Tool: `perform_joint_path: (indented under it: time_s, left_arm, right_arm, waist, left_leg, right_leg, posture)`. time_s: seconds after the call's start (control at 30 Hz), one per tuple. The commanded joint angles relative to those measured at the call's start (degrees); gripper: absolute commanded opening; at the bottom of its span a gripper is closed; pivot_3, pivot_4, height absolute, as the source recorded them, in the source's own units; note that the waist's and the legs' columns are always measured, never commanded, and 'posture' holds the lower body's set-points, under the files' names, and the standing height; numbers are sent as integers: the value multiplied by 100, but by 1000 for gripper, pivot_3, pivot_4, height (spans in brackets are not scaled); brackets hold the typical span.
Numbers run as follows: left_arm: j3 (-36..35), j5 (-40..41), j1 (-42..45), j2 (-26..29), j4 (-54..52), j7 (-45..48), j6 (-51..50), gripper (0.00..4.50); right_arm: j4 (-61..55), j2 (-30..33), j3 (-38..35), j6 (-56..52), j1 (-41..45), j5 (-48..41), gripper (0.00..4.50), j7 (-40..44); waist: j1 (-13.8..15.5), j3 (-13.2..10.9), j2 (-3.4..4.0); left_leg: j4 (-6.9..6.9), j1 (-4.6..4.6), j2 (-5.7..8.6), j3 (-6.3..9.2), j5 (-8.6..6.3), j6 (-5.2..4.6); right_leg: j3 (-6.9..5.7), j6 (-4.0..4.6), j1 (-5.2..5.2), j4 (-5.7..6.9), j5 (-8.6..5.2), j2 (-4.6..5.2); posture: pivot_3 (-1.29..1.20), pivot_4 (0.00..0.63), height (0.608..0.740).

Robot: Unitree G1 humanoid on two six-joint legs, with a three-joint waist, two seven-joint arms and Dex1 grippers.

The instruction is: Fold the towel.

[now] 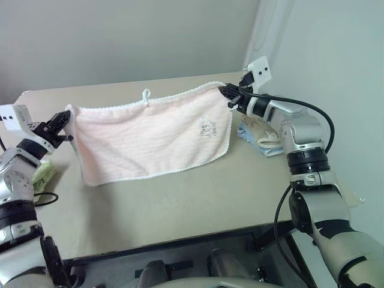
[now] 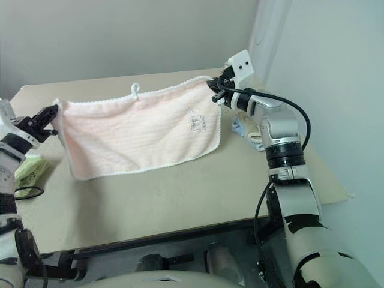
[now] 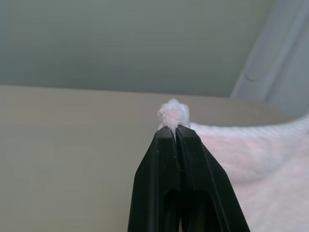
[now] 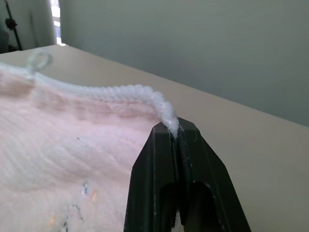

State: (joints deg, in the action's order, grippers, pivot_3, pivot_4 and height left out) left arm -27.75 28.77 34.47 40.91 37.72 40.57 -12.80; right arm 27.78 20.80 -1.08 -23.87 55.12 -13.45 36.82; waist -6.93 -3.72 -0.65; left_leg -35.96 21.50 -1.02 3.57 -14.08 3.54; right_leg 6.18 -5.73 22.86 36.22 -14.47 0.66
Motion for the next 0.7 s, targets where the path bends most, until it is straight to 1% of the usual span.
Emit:
perform_joint_path:
  time_s: [0.03, 0.13, 0.23, 0.37, 0.47, 0.5, 0.53, 0.6, 0.7]
  left_arm:
    - [217, -456, 987, -36, 1075, -28, 1070, 16]
    - [462, -958, 1908, -144, 2321, -507, 1886, 16]
    - [583, -1303, 2548, -279, 3110, -1126, 2560, 16]
    - [553, -1475, 3007, -369, 3541, -1562, 3015, 16]
    - [483, -1538, 3013, -326, 3624, -1770, 3537, 16]
    - [443, -1505, 2925, -342, 3584, -1686, 3841, 16]
    - [299, -1313, 2832, -388, 3533, -1339, 3992, 16]
    - [401, -1393, 2527, -351, 3464, -895, 4127, 16]
    - [464, -1374, 1866, -279, 3256, 116, 4393, 16]
  right_arm:
    - [504, -151, -234, 470, 541, 15, 0, -233]
    - [1471, -346, -346, 984, 974, 73, 0, -475]
    - [2574, -479, -514, 1648, 1491, 158, 0, -788]
    - [3707, -479, -700, 2436, 1989, 280, 0, -1182]
    - [4098, -438, -784, 2828, 2000, 347, 0, -1214]
    - [4129, -418, -777, 2970, 1918, 384, 0, -1144]
    - [4105, -404, -780, 3117, 1791, 391, 0, -1012]
    - [3948, -368, -779, 3158, 1505, 342, 0, -572]
    - [3267, -277, -748, 2982, 872, 184, 0, 200]
  waist:
    - [-2, 1, -2]
    - [-8, 1, -3]
    - [-22, 1, -3]
    - [-28, 2, -3]
    - [-29, 2, -4]
    - [-27, 2, -4]
    - [-24, 2, -4]
    - [-27, 4, -2]
    - [-41, 5, -1]
  left_leg:
    - [-4, 1, 0, 0, 0, 0]
    - [-4, 1, 4, 0, 0, 0]
    - [6, 2, 4, 2, 0, 0]
    - [38, 13, 4, 2, 0, 0]
    - [65, 15, 4, 1, 1, 0]
    - [74, 15, 4, 1, 1, 0]
    - [78, 18, 4, 1, 1, 0]
    - [79, 26, 5, 0, 2, 1]
    - [77, 18, 7, -1, 2, 1]
  right_leg:
    - [0, -2, 0, 0, 2, 0]
    - [1, -9, -3, 0, 7, 2]
    - [1, -11, 1, -2, 23, 3]
    - [3, -10, 26, -2, 24, 3]
    - [4, -8, 40, -3, 24, 5]
    - [5, -8, 43, -3, 24, 6]
    - [5, -7, 48, -4, 24, 6]
    - [5, -7, 55, -5, 24, 6]
    - [5, -8, 45, -5, 23, 8]
  posture:
    - [0, 0, 740]
    - [0, 0, 740]
    - [0, 0, 740]
    - [0, 0, 740]
    - [0, 0, 740]
    - [0, 0, 740]
    - [0, 0, 740]
    - [0, 0, 740]
    - [0, 0, 740]
